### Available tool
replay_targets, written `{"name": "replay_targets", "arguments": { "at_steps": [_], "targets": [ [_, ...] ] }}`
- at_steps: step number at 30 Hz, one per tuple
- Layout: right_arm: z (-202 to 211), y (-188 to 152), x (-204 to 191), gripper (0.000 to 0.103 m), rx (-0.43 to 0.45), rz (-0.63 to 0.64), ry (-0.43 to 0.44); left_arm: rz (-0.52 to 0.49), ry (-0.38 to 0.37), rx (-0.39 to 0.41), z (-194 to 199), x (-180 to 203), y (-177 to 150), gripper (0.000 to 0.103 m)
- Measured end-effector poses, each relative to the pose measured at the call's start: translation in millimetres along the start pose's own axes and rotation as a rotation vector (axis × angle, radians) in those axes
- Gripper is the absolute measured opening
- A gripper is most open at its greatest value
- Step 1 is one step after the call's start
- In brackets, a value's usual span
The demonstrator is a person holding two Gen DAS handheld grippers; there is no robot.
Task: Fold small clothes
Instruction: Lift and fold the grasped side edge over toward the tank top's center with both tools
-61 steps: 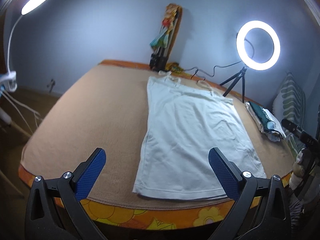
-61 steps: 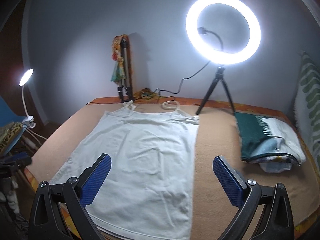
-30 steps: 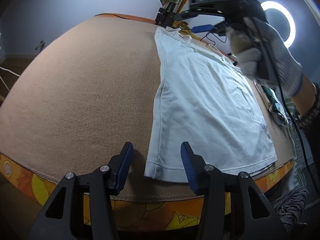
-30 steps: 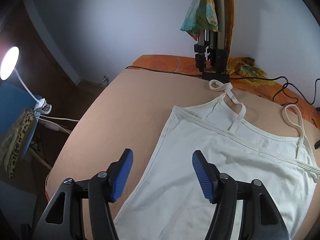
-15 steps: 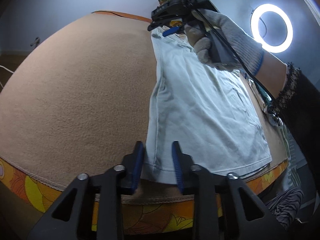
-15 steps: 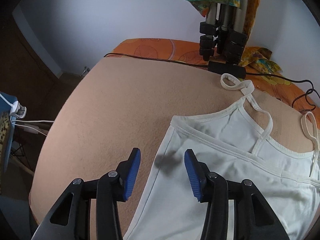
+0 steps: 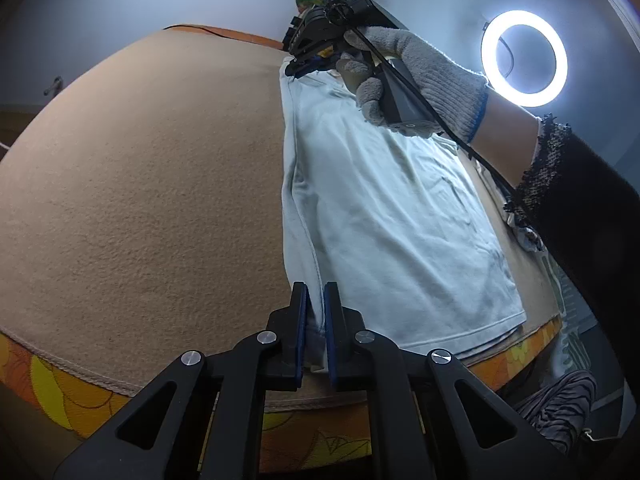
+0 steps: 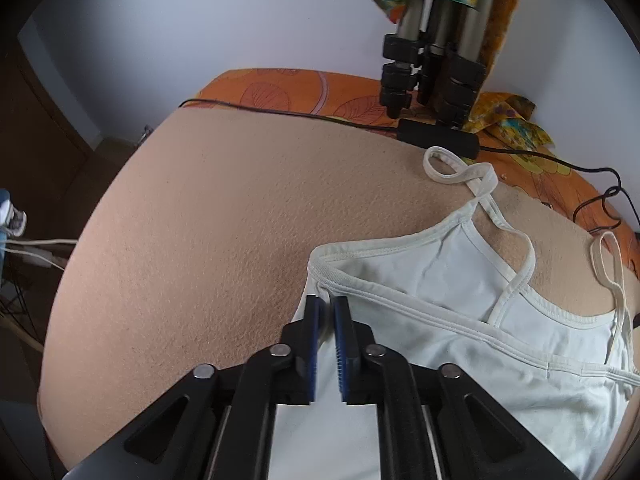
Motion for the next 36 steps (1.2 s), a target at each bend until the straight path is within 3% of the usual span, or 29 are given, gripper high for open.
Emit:
{"name": "replay_targets", "arguments": {
  "at_steps": [13, 20, 29, 36],
  "targets": [
    [48.4, 3.6, 39.3, 0.0, 0.12, -0.066, 0.046, -0.069, -0.077, 0.043, 8.2, 31.0, 8.2, 0.006],
    [69.7, -12.8, 81.6, 0.0, 0.137, -0.108, -0.001, -0.129, -0.128, 0.005, -2.8, 63.8, 1.5, 0.006],
    [64.5, -32.5, 131.8, 0.0, 0.112, -0.169, -0.03, -0.205, -0.151, -0.07, -26.0, 93.0, -10.9, 0.006],
    [47.6, -37.1, 134.8, 0.0, 0.093, -0.161, -0.025, -0.198, -0.161, -0.107, -40.1, 98.4, -13.0, 0.006]
  ]
}}
Point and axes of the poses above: each gripper's, at about its wrist camera, not at the fingertips, and z roughly against the way its jaws point, x to its right, y to its top, the point moved 1 cm from there along -z, roughly the way its jaws point, and after that the axes turned 8 degrees about x, right-handed, at the moved point
